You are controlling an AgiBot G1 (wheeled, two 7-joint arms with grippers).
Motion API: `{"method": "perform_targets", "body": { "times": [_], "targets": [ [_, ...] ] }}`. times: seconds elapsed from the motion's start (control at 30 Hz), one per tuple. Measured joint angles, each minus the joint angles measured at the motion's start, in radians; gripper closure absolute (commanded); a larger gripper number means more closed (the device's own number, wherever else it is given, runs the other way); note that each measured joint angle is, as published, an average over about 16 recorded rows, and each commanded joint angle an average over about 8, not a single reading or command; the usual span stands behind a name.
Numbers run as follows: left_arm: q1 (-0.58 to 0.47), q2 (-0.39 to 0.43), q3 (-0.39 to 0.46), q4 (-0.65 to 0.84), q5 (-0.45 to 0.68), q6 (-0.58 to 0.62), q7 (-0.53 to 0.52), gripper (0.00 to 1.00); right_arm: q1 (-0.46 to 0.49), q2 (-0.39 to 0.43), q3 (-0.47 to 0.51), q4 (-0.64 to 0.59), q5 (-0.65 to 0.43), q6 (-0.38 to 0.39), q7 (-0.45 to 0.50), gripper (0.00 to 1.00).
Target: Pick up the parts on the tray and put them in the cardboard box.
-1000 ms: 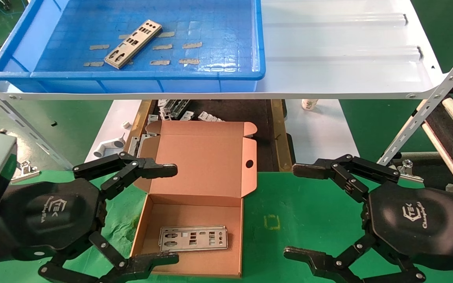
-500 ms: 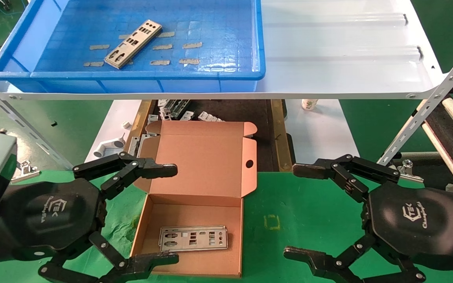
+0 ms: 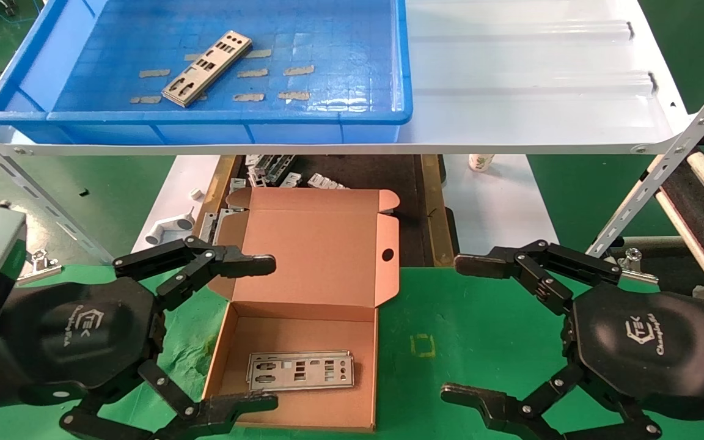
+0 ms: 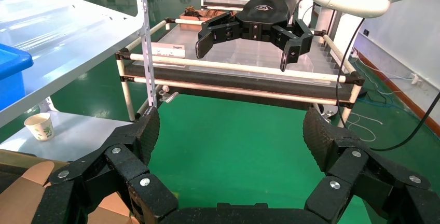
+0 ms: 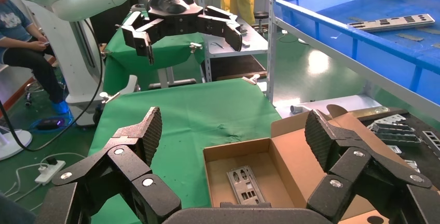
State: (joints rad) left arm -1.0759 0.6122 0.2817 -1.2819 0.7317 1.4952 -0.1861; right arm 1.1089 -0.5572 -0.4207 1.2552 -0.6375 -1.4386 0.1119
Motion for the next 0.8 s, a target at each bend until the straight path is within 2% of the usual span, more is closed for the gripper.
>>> {"method": "perform_targets", "body": {
  "times": [0.8],
  "targets": [
    [0.0, 0.0, 0.0, 0.0, 0.0, 0.0, 0.0, 0.0, 0.0, 0.0, 0.0, 0.0, 0.0, 0.0, 0.0, 0.0]
  ]
}}
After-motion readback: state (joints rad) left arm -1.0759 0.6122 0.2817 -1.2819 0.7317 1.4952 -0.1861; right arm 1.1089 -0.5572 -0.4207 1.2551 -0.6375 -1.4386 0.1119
